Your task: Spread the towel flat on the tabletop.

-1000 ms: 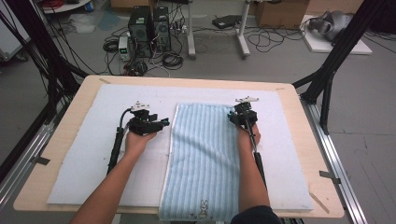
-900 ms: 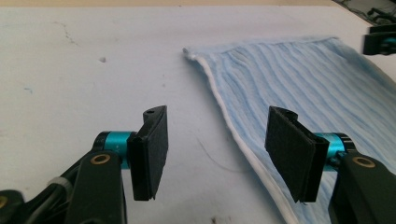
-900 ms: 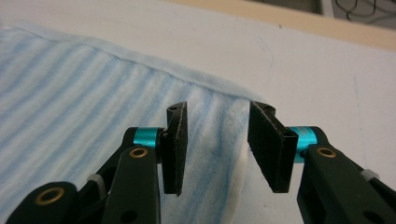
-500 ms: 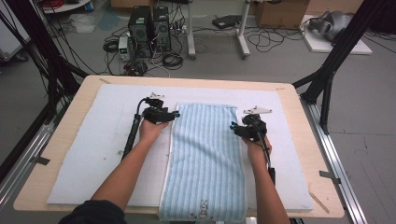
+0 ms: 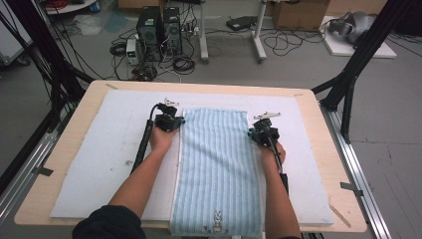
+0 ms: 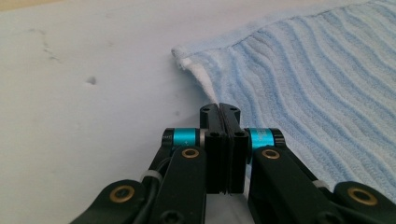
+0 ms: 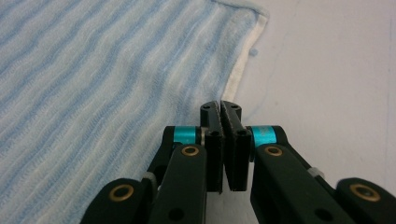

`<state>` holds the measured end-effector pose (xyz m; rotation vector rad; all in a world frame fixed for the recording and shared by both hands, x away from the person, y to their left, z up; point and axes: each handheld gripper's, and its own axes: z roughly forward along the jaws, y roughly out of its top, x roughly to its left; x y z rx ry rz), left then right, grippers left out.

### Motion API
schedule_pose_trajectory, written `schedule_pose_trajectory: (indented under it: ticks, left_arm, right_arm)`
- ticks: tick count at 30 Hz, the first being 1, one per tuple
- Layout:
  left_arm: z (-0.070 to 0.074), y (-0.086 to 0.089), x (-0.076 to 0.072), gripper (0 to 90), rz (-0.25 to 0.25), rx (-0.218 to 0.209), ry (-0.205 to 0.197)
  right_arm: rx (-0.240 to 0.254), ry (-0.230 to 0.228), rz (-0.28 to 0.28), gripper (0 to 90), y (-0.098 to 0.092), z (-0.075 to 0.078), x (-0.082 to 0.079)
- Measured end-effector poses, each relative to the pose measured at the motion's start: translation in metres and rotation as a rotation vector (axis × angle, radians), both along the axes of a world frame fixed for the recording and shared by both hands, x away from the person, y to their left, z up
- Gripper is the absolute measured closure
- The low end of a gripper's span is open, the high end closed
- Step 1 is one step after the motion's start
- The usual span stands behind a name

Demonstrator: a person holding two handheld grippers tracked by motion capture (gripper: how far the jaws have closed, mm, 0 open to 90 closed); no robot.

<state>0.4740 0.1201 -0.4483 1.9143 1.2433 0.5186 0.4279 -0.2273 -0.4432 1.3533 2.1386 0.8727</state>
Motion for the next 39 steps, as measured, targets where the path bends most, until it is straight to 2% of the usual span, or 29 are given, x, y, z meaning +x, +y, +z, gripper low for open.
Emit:
schedule_pose_trajectory:
  ticks: [3,4,5,6,7,8,10,13,14,18,19,21,22,24,26,27,29,30,32,34,36,37,38,39]
  left_arm:
    - [-0.003,0.002,0.002,87.9,0.022,-0.032,-0.003]
    - [-0.003,0.003,0.002,82.5,0.023,-0.040,-0.007]
    - [-0.002,0.005,0.002,64.7,0.031,-0.082,0.008]
    - [-0.001,0.010,0.000,52.8,0.033,-0.125,0.015]
    - [0.001,0.014,-0.004,52.1,0.042,-0.143,-0.004]
    - [0.002,0.017,-0.008,49.7,0.048,-0.153,-0.011]
    - [0.001,0.024,-0.017,42.9,0.037,-0.167,-0.002]
    - [0.000,0.032,-0.033,42.2,0.012,-0.189,0.007]
    - [0.000,0.035,-0.039,42.4,0.004,-0.200,0.012]
    - [0.000,0.039,-0.062,42.7,-0.036,-0.184,0.046]
    - [0.000,0.039,-0.070,43.1,-0.052,-0.191,0.061]
    - [0.001,0.036,-0.082,46.7,-0.080,-0.205,0.090]
    - [0.001,0.034,-0.089,48.9,-0.098,-0.205,0.101]
    - [0.003,0.030,-0.104,57.2,-0.139,-0.232,0.122]
    - [0.005,0.025,-0.118,59.8,-0.150,-0.236,0.115]
    - [0.007,0.022,-0.123,60.0,-0.160,-0.223,0.129]
    - [0.006,0.020,-0.132,59.4,-0.166,-0.220,0.119]
    - [0.005,0.020,-0.138,59.0,-0.162,-0.226,0.128]
    - [0.001,0.017,-0.144,55.6,-0.165,-0.182,0.145]
    - [-0.001,0.017,-0.151,56.4,-0.152,-0.191,0.119]
    - [-0.002,0.016,-0.157,64.7,-0.138,-0.148,0.095]
    - [-0.001,0.017,-0.159,77.4,-0.143,-0.114,0.083]
    - [-0.001,0.018,-0.160,86.9,-0.143,-0.122,0.095]
    - [0.000,0.019,-0.160,87.9,-0.134,-0.117,0.098]
  right_arm:
    - [-0.008,-0.018,-0.039,87.8,0.004,-0.001,0.010]
    - [-0.003,-0.022,-0.045,85.4,0.007,-0.002,0.012]
    - [-0.003,-0.032,-0.054,79.2,0.009,-0.002,0.011]
    - [0.004,-0.037,-0.051,74.8,0.009,-0.001,0.011]
    - [0.008,-0.039,-0.037,68.5,0.009,0.000,0.010]
    - [0.010,-0.043,-0.037,66.3,0.009,0.003,0.007]
    - [0.033,-0.067,-0.032,62.4,0.006,0.009,0.001]
    - [0.045,-0.096,-0.027,58.7,0.002,0.018,-0.011]
    - [0.054,-0.098,-0.022,57.1,0.002,0.020,-0.014]
    - [0.070,-0.106,-0.003,54.8,-0.002,0.024,-0.037]
    - [0.066,-0.103,0.000,54.6,-0.003,0.024,-0.041]
    - [0.101,-0.072,0.014,52.7,-0.005,0.024,-0.053]
    - [0.114,-0.071,0.022,52.8,-0.005,0.024,-0.060]
    - [0.122,-0.076,0.035,52.6,-0.005,0.022,-0.076]
    - [0.110,-0.081,0.041,52.7,-0.003,0.019,-0.090]
    - [0.104,-0.080,0.043,52.4,-0.004,0.017,-0.098]
    - [0.106,-0.077,0.040,52.4,-0.005,0.015,-0.108]
    - [0.102,-0.082,0.036,52.2,-0.006,0.014,-0.114]
    - [0.104,-0.077,0.026,52.0,-0.008,0.012,-0.124]
    - [0.099,-0.072,0.021,52.0,-0.009,0.010,-0.132]
    - [0.094,-0.069,0.019,52.0,-0.010,0.008,-0.139]
    - [0.097,-0.063,0.017,52.0,-0.010,0.007,-0.142]
    - [0.094,-0.061,0.016,52.0,-0.010,0.005,-0.145]
    - [0.088,-0.055,0.018,52.0,-0.009,0.004,-0.147]
